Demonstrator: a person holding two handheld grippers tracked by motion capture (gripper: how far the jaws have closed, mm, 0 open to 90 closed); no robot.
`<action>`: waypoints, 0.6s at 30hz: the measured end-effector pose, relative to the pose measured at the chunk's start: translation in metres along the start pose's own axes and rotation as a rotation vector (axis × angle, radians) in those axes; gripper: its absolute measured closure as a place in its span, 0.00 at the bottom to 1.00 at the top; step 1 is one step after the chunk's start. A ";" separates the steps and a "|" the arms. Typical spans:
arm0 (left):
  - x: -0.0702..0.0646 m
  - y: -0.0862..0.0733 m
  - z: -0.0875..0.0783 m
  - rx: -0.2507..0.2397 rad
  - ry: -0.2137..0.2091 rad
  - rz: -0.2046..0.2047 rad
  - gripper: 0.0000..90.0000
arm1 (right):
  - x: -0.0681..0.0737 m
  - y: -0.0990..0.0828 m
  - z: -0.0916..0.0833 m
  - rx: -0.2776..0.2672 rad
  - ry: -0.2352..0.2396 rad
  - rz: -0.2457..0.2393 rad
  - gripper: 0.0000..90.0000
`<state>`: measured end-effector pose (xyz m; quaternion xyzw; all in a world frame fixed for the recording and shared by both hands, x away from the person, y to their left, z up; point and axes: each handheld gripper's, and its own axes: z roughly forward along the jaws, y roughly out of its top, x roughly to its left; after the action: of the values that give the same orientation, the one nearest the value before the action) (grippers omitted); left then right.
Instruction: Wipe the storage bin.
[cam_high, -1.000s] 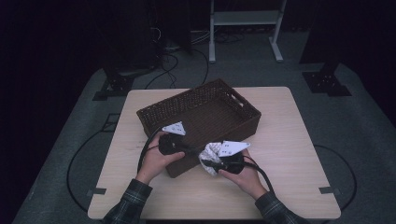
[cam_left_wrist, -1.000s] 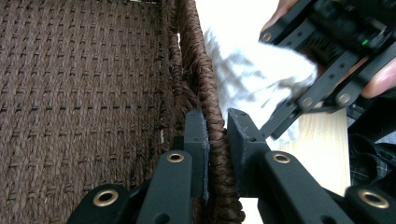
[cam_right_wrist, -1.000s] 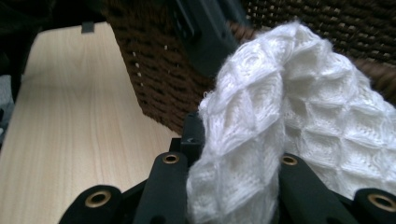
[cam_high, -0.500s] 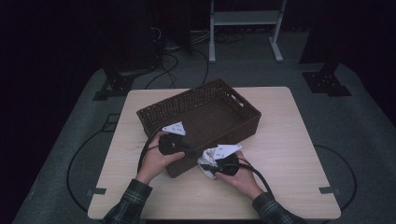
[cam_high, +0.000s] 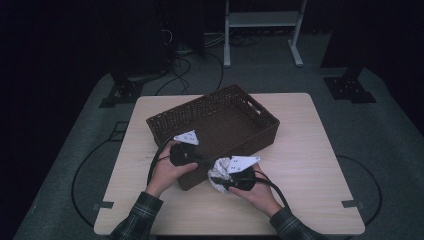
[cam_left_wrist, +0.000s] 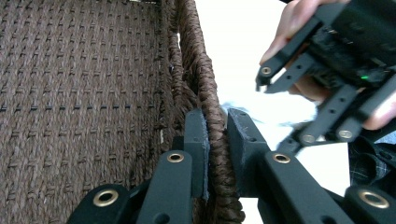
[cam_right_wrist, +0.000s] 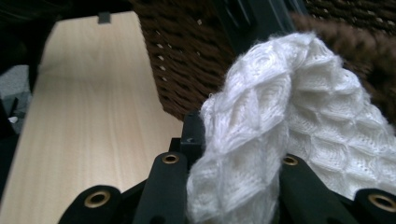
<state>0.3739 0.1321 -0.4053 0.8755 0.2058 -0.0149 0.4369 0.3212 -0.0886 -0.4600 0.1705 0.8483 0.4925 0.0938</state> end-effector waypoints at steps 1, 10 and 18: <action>0.000 0.000 0.000 0.000 0.000 -0.003 0.87 | 0.001 0.001 0.000 -0.003 0.002 -0.004 0.83; 0.000 0.000 0.000 0.000 -0.001 -0.001 0.87 | 0.012 0.016 -0.008 -0.069 0.021 -0.021 0.83; 0.000 0.000 0.000 0.000 0.000 -0.005 0.87 | 0.010 0.015 -0.003 -0.055 0.012 -0.021 0.83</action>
<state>0.3737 0.1316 -0.4053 0.8750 0.2080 -0.0162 0.4369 0.3134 -0.0804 -0.4454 0.1558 0.8368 0.5156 0.0984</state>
